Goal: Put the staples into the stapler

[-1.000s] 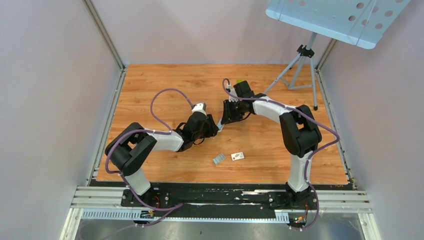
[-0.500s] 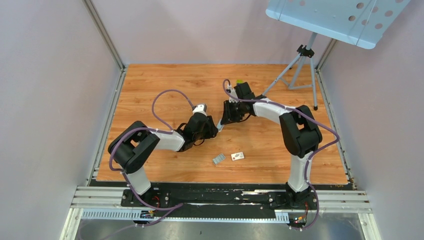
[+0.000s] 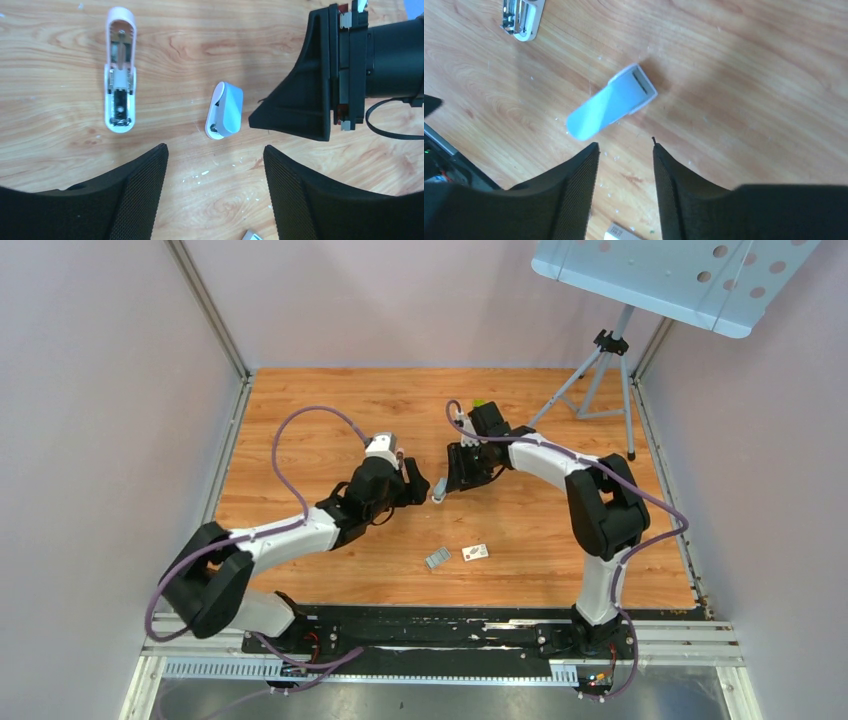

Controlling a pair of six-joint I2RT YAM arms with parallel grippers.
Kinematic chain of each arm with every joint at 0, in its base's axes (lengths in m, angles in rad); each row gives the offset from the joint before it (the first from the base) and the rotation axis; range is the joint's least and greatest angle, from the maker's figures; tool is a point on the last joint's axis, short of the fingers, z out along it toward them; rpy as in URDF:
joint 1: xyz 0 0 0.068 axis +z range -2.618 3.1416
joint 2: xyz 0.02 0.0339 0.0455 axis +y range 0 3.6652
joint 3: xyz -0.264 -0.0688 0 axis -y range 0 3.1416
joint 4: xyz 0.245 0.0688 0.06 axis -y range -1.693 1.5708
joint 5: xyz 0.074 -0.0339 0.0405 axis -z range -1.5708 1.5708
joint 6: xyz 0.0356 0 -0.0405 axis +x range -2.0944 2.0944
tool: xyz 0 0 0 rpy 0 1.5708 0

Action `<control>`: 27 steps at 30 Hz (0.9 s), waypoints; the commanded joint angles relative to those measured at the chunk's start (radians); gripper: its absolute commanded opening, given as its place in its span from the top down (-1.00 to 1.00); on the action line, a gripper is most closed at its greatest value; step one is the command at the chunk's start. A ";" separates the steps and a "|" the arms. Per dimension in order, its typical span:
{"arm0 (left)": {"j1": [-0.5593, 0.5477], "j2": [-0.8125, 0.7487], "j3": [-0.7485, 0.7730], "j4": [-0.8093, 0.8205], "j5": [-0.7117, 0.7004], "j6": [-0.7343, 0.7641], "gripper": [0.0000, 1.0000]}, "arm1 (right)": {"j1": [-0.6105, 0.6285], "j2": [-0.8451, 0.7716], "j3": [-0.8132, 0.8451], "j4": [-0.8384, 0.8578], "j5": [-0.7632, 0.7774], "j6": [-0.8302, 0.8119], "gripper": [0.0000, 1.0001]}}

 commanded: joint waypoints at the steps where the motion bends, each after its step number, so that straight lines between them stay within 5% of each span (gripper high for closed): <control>1: 0.007 -0.131 0.019 -0.208 -0.071 0.097 -0.53 | 0.018 -0.113 -0.026 -0.114 0.045 -0.029 -0.10; 7: 0.007 -0.303 0.013 -0.422 -0.108 0.171 -0.99 | 0.073 -0.277 -0.170 -0.114 0.081 -0.043 -0.39; 11: 0.009 -0.411 -0.017 -0.532 -0.185 0.158 -1.00 | 0.134 -0.365 -0.244 -0.106 0.100 -0.050 -0.41; 17: 0.013 -0.568 -0.131 -0.518 -0.068 0.107 -1.00 | 0.207 -0.454 -0.322 -0.023 0.070 -0.015 -0.09; 27: 0.012 -0.569 -0.305 -0.302 0.193 -0.117 -0.11 | 0.263 -0.405 -0.358 0.060 0.030 0.024 0.34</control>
